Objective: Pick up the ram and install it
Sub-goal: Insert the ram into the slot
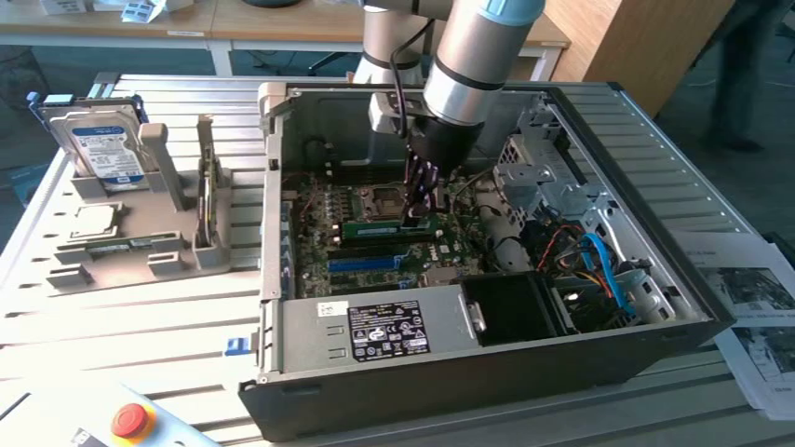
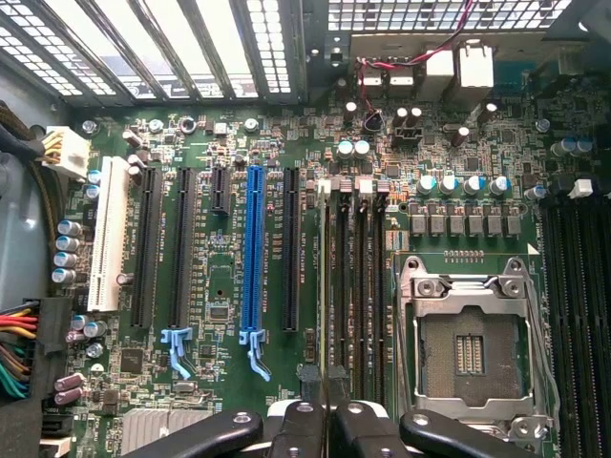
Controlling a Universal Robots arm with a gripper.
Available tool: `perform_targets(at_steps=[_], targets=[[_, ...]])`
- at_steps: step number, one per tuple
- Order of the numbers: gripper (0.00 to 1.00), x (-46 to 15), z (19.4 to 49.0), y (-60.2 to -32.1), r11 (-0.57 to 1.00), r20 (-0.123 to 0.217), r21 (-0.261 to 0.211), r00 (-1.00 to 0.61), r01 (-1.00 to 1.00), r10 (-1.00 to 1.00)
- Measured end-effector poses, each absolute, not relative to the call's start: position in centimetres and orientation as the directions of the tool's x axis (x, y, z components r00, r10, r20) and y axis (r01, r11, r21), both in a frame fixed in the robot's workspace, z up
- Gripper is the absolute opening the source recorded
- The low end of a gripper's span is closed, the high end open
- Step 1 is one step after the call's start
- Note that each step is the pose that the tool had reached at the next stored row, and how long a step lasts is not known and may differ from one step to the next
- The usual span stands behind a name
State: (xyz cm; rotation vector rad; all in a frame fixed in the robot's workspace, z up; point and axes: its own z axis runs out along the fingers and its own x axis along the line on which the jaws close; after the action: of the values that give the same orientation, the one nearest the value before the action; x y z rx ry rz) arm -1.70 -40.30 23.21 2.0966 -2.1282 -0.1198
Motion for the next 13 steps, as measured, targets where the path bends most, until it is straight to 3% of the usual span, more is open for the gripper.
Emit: perform_targets(at_steps=[13], targets=[[0.12, -1.7, 23.1, -40.3, 0.019, 0.052, 0.163, -0.011, -0.986, -0.999]])
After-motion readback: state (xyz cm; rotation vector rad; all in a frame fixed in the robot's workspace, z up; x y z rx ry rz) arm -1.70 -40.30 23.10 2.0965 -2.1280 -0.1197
